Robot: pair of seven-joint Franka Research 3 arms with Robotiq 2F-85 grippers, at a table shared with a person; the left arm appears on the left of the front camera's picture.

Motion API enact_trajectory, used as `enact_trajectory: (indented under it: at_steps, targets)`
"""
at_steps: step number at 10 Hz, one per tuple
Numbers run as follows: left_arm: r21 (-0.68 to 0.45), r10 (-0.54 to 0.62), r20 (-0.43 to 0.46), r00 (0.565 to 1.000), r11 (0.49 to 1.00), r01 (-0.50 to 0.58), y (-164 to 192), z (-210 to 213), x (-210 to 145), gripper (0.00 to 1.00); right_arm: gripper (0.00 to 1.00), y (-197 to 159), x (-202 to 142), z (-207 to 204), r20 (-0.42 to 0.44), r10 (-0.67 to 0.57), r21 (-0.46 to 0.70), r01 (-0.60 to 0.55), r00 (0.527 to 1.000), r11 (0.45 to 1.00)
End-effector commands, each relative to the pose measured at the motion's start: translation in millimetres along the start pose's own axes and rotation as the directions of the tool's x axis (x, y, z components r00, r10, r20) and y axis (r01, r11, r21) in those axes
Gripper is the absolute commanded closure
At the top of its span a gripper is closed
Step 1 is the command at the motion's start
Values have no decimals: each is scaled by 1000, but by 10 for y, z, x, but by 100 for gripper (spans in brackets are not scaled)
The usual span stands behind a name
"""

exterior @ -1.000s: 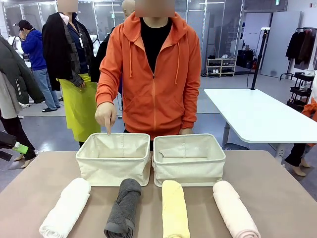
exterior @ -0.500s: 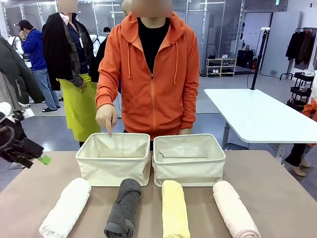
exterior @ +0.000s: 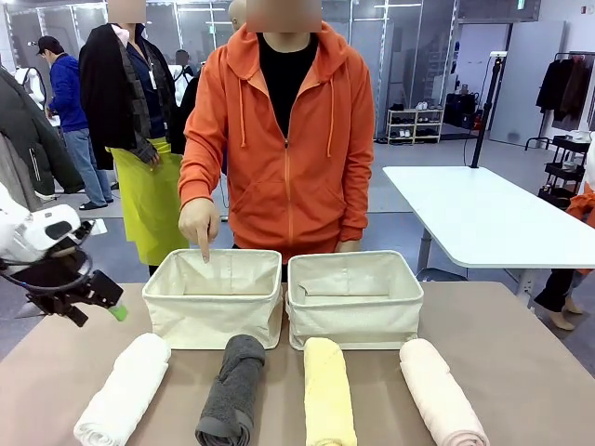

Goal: Divide the towels into two baskets.
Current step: Pick up one hotel-folded towel and place it in the Fabric basket indicated by the person.

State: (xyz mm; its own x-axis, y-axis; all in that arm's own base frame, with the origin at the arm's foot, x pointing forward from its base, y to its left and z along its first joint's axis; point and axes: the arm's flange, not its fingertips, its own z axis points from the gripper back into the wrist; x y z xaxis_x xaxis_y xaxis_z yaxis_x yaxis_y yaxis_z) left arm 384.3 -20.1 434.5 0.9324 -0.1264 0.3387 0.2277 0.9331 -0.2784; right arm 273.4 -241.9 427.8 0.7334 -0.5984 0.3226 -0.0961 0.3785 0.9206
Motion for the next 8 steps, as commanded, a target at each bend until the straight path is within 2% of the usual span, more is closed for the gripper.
enact_trajectory:
  at_steps: [1, 6, 8]
  targets:
    - [15, 17, -48, 999, 1000, -16, -101, -377, -714, 0, 0, 32, -1, 28, 7, -1, 13, 1, 1000, 1000]
    - [69, -13, -109, 994, 997, 20, -52, -719, -861, 0, 0, 32, -1, 28, 7, -1, 13, 1, 1000, 1000]
    - [19, -37, -142, 989, 999, 40, -39, -846, -864, 0, 0, 32, -1, 28, 7, -1, 13, 1, 1000, 1000]
